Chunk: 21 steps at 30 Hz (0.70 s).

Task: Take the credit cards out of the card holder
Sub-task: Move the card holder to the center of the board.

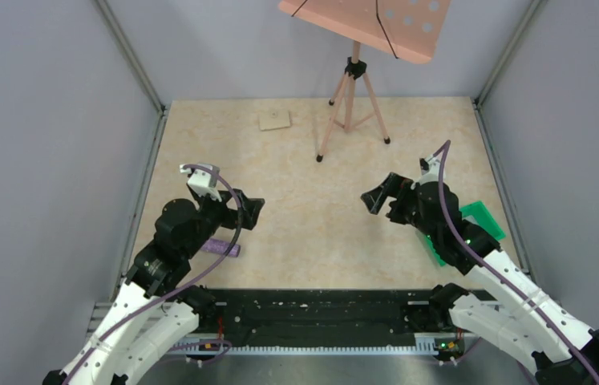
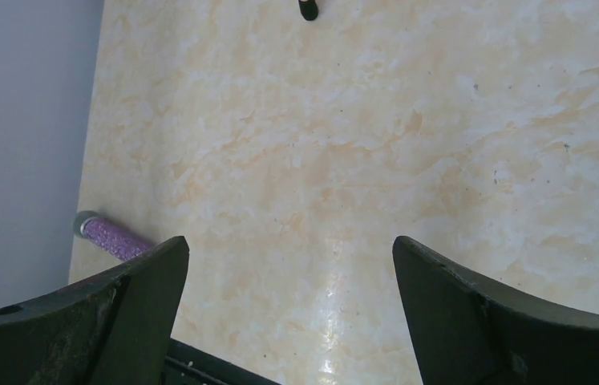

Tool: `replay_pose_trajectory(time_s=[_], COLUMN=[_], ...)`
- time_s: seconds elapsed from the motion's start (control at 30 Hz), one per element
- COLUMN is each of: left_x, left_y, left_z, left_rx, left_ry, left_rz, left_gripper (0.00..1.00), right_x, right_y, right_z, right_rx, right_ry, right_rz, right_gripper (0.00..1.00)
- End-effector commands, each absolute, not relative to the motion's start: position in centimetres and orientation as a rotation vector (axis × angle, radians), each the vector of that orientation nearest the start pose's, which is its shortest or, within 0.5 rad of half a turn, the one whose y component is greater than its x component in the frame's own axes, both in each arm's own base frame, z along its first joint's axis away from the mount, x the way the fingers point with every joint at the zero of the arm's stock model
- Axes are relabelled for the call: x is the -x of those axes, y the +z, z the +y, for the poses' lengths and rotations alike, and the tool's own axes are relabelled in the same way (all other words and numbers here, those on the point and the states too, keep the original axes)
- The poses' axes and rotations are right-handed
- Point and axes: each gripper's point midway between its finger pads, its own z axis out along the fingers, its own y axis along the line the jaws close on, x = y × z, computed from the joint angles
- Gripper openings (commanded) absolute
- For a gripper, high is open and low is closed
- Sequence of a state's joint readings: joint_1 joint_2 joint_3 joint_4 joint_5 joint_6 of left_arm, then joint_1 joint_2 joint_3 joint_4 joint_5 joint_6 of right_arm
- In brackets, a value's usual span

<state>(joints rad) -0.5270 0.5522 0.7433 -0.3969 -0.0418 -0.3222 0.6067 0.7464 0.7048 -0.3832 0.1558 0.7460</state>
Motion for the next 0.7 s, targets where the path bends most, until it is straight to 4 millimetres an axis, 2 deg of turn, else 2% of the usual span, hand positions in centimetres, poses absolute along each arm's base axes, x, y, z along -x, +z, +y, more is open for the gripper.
replay_pose_trajectory(time_s=[0.0, 0.2, 0.37, 0.47, 0.57, 0.67], left_x=[-22.5, -22.8, -24.3, -26.1, -28.8, -32.1], left_y=[27.4, 27.3, 26.7, 25.9, 23.9, 23.0], left_z=[-14.0, -13.9, -13.3, -12.6, -13.9, -15.0], left_rx=[-0.169, -0.142, -0.012, 0.173, 0.288, 0.407], left_ry=[-0.586, -0.586, -0.543, -0.497, -0.526, -0.554], left_rz=[1.779, 1.770, 1.822, 1.881, 1.902, 1.873], left_gripper=[0.99, 0.99, 0.98, 0.98, 0.97, 0.93], right_x=[-24.2, -24.2, -24.4, -24.4, -24.4, -24.3], right_y=[23.6, 24.1, 24.4, 24.1, 24.1, 24.5], right_z=[17.2, 17.8, 18.0, 17.9, 18.1, 18.4], right_rx=[-0.253, -0.224, -0.212, -0.204, -0.171, -0.123], right_ry=[0.766, 0.803, 0.809, 0.801, 0.802, 0.809], right_rz=[1.971, 1.954, 1.940, 1.938, 1.935, 1.926], right_gripper=[0.98, 0.98, 0.98, 0.98, 0.98, 0.97])
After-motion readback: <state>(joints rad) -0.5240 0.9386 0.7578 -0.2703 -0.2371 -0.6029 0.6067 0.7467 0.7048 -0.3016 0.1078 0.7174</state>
